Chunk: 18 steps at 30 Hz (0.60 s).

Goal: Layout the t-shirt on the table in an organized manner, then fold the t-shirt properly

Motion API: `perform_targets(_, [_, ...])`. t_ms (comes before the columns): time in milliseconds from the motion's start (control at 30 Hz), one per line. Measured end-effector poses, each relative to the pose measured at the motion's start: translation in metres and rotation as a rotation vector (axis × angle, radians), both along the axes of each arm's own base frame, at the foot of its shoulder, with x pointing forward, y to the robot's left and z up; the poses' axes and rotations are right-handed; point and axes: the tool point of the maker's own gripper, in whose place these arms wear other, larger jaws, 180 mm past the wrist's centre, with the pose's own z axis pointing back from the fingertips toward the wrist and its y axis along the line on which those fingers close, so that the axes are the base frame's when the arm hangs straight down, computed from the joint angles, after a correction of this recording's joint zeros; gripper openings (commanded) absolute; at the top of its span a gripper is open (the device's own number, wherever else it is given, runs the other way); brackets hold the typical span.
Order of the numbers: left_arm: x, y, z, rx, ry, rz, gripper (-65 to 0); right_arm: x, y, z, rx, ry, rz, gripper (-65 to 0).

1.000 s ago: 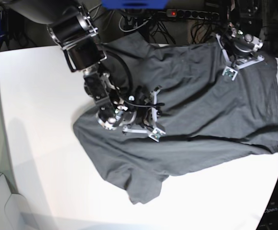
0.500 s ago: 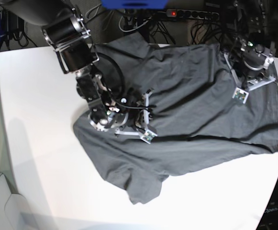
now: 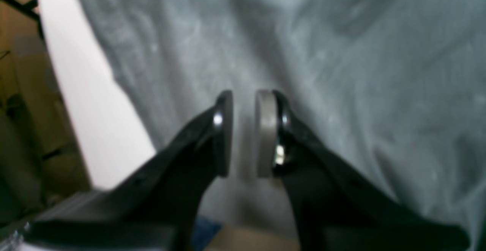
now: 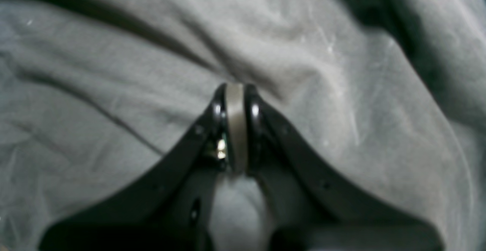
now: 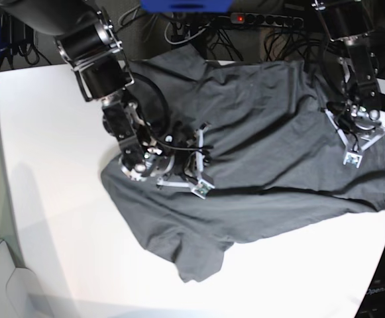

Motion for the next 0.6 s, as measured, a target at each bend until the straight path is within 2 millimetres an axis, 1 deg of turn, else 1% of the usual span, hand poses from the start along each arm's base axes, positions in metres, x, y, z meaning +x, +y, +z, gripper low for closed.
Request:
perform_targets(67, [-0.008,0.002,-0.013,-0.008,0.039,0.009,-54.3,0.001,-0.004,0.000,0.003,0.000,-0.005,-65.0])
perform_targets(100, [-0.007,0.002,-0.015,-0.013,0.025,0.006,-54.3,0.002,-0.005,0.000,0.005,-0.001,-0.008,-65.0])
perform_targets(167, [-0.012,0.011,-0.020,-0.014,0.036,0.007,-54.3,0.002,-0.006,0.000,0.003,-0.001,-0.009,-65.0])
perform_targets(200, [-0.013,0.015,-0.020,-0.014,0.032,0.003,-54.3,0.002,-0.007,0.000,0.002,-0.001,-0.009,-65.0])
perform_targets(267, [-0.022,0.023,-0.022,0.009,0.042,0.014,-54.4,0.004,-0.014,-0.001,-0.010,-0.007,-0.013,-65.0])
perform_targets(400, [-0.041,0.027,-0.021,0.040,0.065,-0.004,-54.4,0.010,-0.021,0.002,-0.005,-0.005,-0.041,-65.0])
perform_targets(500, [-0.062,0.028,-0.020,0.043,0.078,0.006,-54.4,0.021,-0.038,0.003,-0.032,-0.010,-0.085,-65.0])
perform_targets(567, [-0.077,0.037,-0.018,0.054,0.096,0.036,-54.4,0.025,-0.048,0.004,-0.035,-0.008,-0.112,-65.0])
perform_targets(600, [-0.081,0.039,-0.016,0.063,0.105,0.043,-54.4,0.026,-0.050,0.004,-0.033,-0.007,-0.120,-65.0])
